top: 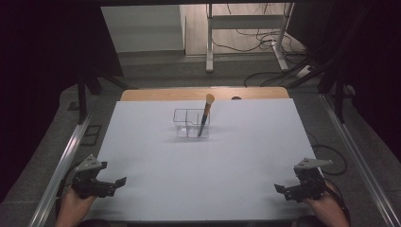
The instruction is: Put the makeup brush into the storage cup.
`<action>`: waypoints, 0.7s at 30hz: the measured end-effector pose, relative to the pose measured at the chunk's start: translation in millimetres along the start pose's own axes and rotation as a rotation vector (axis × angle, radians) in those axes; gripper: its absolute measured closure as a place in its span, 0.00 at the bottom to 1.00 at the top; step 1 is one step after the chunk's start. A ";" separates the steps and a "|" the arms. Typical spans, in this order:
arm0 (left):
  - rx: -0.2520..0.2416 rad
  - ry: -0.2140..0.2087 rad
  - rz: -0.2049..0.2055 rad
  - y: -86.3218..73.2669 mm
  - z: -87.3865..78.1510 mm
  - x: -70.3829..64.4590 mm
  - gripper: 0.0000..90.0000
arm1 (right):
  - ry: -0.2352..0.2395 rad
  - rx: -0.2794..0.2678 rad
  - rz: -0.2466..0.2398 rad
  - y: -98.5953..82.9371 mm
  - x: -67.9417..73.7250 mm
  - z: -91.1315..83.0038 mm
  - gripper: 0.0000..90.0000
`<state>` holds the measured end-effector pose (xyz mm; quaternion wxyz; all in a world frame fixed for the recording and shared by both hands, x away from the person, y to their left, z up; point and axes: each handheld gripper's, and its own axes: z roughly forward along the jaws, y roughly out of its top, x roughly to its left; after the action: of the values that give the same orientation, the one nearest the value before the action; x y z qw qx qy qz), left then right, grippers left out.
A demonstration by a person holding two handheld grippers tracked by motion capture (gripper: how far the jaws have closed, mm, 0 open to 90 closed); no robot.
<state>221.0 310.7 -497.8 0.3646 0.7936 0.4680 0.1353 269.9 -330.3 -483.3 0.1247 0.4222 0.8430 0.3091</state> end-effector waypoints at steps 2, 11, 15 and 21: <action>0.002 -0.001 0.000 -1.9 -1.0 -0.9 0.00 | 0.000 -0.001 0.000 0.0 0.0 -0.1 0.00; 0.010 0.006 -0.004 -9.0 -5.4 -3.4 0.00 | -0.001 -0.002 -0.003 0.1 0.0 -0.3 0.00; 0.018 0.010 -0.003 -12.3 -7.0 -5.5 0.00 | -0.001 -0.002 -0.003 0.2 0.0 -0.3 0.00; 0.027 0.011 0.000 -16.1 -8.7 -8.4 0.00 | -0.001 -0.002 -0.004 0.2 0.1 -0.3 0.00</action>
<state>201.4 312.3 -502.0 0.3512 0.7976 0.4719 0.1335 269.9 -330.3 -482.9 0.1263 0.4206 0.8434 0.3096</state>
